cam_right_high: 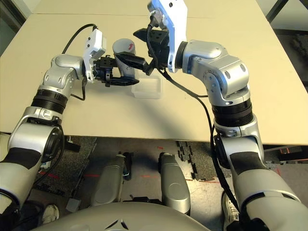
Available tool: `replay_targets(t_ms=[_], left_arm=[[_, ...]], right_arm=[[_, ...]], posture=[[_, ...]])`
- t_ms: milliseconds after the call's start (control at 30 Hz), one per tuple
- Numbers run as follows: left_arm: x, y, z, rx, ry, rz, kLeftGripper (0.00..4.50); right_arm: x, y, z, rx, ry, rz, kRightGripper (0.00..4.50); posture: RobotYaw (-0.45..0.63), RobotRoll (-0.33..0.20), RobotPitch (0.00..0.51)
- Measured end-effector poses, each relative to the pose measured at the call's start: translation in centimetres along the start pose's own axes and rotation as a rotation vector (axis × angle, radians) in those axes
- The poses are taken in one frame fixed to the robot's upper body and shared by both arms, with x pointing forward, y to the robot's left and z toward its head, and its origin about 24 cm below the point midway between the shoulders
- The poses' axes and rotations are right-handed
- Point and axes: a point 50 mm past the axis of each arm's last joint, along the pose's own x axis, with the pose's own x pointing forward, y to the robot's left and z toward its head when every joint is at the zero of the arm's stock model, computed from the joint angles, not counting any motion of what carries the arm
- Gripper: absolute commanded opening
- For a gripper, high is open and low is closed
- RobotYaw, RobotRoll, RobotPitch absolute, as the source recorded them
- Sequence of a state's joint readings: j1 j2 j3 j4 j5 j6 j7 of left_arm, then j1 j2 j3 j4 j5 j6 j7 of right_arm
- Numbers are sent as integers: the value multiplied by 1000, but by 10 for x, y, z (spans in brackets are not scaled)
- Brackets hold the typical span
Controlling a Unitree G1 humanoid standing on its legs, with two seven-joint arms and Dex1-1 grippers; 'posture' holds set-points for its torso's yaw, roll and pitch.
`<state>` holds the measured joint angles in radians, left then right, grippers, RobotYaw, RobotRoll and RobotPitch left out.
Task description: Pour the medicine from the bottle into the box.
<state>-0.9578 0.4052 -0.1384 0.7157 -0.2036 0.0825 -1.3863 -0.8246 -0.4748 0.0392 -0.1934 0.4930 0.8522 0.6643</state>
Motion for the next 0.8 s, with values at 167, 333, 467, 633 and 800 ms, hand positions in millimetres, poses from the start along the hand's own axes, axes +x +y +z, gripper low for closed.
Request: replay_targets(t_ms=[167,333,467,633,800], left_arm=[[-2,-1,-5,-12,6,3,2711],[-2,-1,-5,-10,6,3,2711],[-1,-1,-6,-12,7,4,2711],[0,0,-5,-9,7,3,2711],[3,0,-5,-13,2,-3,2711]], right_arm=[[-36,-23,-4,22,17,-162,4500],[-48,-25,-15,42,55,-205,4500],[-46,-14,-11,48,41,-150,4500],[-30,1,-9,60,25,-58,4500],[-11,14,-1,44,3,25,4500]], posture=[[-69,0,164],[-84,0,166],[-91,0,168],[-96,0,168],[-94,0,174]])
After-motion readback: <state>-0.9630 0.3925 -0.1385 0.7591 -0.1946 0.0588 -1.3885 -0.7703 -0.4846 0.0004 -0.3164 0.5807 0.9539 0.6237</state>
